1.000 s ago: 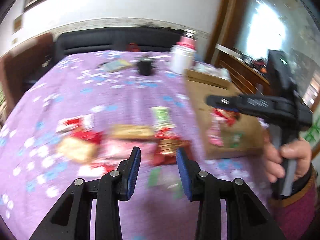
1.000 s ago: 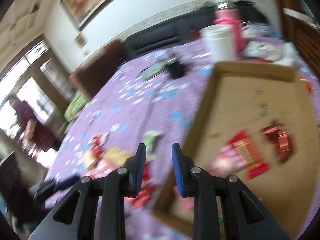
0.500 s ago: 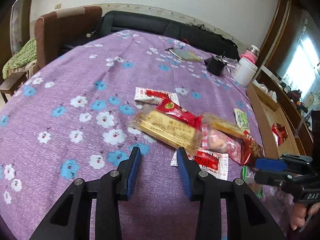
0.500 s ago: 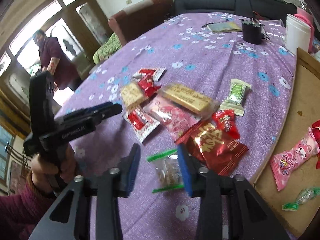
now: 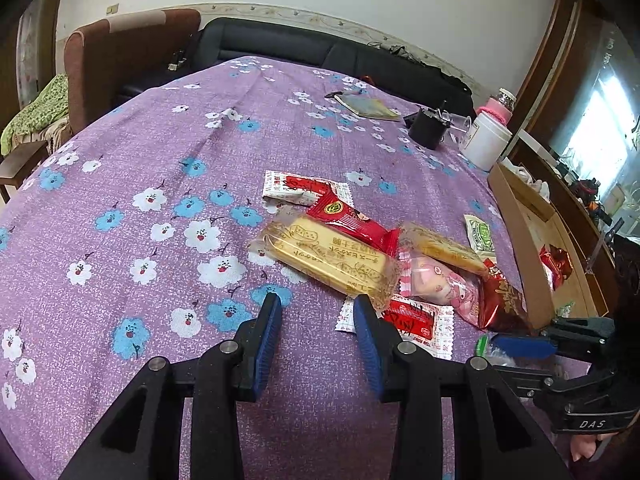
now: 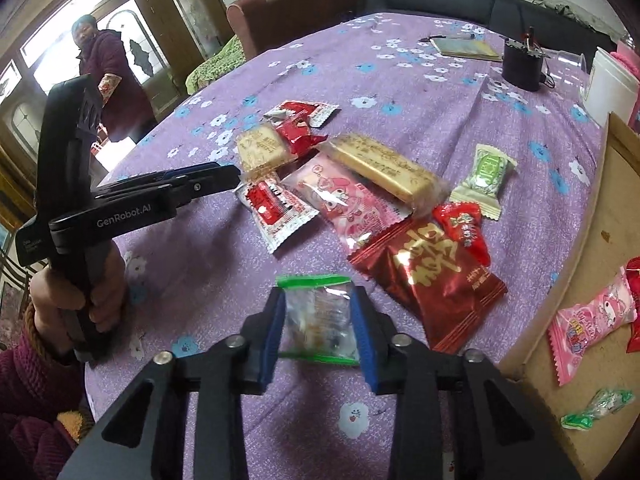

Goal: Organize snacks
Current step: 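Grasp the clear zip bag with the right gripper while the left tool moves to the snack pile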

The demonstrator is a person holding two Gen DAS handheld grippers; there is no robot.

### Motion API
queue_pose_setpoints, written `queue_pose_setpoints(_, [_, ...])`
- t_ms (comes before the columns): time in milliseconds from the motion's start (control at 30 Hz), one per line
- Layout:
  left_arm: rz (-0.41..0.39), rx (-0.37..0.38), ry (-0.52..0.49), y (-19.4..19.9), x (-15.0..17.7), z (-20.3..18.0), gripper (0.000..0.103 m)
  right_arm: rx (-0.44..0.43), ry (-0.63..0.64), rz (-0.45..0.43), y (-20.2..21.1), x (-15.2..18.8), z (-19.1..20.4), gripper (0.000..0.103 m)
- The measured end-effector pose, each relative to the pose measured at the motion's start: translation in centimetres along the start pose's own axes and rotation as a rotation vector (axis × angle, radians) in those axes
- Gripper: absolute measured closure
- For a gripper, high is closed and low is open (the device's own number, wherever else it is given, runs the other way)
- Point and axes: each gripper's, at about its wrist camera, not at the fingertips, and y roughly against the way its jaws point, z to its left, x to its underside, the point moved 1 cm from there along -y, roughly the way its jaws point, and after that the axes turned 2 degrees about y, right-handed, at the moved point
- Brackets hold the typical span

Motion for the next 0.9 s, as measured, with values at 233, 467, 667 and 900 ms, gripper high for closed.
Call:
queue_pose_setpoints(233, [0.0, -0.003, 0.0, 0.0, 0.0, 0.0, 0.063, -0.003, 0.023, -0.004, 0.0, -0.1, 1.0, 0.073])
queue_pose_setpoints(467, [0.0, -0.007, -0.004, -0.1, 0.0, 0.0, 0.062, -0.009, -0.032, -0.047, 1.1, -0.4, 0.1, 0.073])
queue_pose_setpoints(667, [0.032, 0.016, 0.031, -0.2, -0.3, -0.4, 0.051, -0.011, -0.083, -0.074, 1.7, -0.7, -1.0, 0.073])
queue_pose_setpoints(900, [0.074, 0.055, 0.101, -0.3, -2.6, -1.7, 0.032, -0.02, -0.161, -0.112, 2.6, -1.0, -2.6, 0.073])
